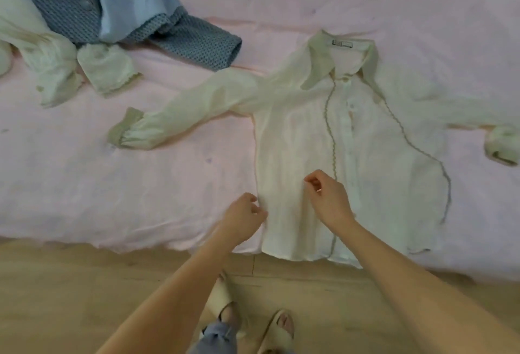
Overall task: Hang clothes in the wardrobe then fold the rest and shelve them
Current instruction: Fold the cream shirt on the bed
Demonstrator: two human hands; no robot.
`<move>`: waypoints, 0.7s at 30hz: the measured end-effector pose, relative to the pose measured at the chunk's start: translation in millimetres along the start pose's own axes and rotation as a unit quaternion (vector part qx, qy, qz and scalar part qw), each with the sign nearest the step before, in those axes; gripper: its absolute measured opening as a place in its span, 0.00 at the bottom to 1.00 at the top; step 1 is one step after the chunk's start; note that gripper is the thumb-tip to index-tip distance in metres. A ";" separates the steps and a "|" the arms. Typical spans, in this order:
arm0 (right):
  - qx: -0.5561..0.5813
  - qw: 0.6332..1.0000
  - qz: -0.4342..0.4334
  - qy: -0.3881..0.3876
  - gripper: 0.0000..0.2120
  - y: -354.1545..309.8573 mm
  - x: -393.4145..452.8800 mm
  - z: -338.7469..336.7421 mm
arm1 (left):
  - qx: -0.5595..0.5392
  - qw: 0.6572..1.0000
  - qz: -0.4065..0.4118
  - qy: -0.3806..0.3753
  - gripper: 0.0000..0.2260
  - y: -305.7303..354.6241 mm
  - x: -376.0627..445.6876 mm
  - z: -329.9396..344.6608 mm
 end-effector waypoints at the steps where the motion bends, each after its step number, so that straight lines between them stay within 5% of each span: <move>1: 0.004 1.000 0.003 0.007 0.05 10.2 -7.9 0.8 | -0.040 0.999 -0.011 0.004 0.22 -3.9 -1.6 6.2; 7: -0.026 0.998 -0.052 -0.020 0.11 74.5 -64.8 23.5 | -0.194 0.980 -0.011 0.047 0.19 1.6 -16.9 50.6; 14: -0.116 0.976 -0.181 -0.041 0.33 70.8 -105.3 61.1 | -0.269 0.931 0.038 0.244 0.13 -14.2 -59.0 42.9; 17: -0.130 0.968 -0.216 0.005 0.30 59.8 -112.3 67.3 | -0.357 0.890 0.016 0.282 0.13 -44.2 -74.4 42.8; 21: -0.124 0.957 -0.256 0.061 0.10 45.4 -112.7 64.7 | -0.323 0.915 0.024 0.240 0.15 -55.6 -74.1 45.2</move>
Point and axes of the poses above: each hand's wrist, its own x-axis towards the middle knuckle, its own z-axis out of the palm, y = z × x, the point moved 9 cm from there along x, towards the middle knuckle, and after that the axes turned 1 degree about -x, right-handed, at the moved point
